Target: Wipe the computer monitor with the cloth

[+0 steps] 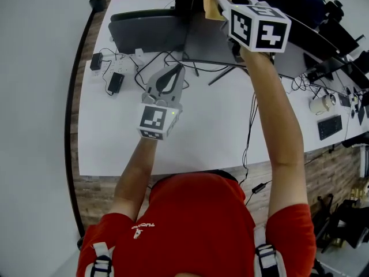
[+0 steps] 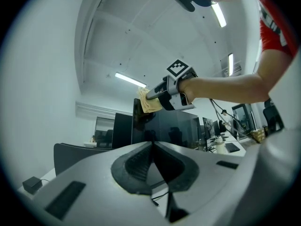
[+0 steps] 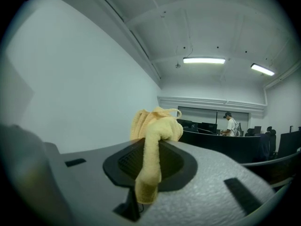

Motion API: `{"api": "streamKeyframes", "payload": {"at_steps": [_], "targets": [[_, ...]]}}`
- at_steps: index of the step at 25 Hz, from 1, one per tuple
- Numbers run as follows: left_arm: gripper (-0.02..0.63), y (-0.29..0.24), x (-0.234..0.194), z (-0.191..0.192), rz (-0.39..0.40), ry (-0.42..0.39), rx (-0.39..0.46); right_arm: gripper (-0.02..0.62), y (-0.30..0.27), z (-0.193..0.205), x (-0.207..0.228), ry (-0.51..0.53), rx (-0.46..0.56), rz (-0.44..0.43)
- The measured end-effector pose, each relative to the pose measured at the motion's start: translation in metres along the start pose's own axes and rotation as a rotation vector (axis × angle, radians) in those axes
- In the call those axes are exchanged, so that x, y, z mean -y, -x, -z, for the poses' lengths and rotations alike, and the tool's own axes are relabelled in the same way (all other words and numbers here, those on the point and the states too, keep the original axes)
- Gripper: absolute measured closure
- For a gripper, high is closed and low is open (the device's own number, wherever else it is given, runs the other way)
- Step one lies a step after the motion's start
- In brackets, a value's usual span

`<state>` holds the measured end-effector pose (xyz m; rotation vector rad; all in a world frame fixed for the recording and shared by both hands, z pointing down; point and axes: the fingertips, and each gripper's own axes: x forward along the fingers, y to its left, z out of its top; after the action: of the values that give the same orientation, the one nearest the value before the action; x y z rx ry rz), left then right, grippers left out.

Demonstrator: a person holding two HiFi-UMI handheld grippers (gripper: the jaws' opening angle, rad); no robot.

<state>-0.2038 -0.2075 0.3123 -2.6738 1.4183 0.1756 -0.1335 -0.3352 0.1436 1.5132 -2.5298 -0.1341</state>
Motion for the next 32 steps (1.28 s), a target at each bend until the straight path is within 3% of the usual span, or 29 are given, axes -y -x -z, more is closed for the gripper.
{"api": "streamKeyframes", "payload": {"at_steps": [32], "targets": [[0.591,-0.118,0.183,0.021,-0.017,-0.077,-0.053,0.531,0.146,0.079,0.271,-0.127,0.017,0.015]]}}
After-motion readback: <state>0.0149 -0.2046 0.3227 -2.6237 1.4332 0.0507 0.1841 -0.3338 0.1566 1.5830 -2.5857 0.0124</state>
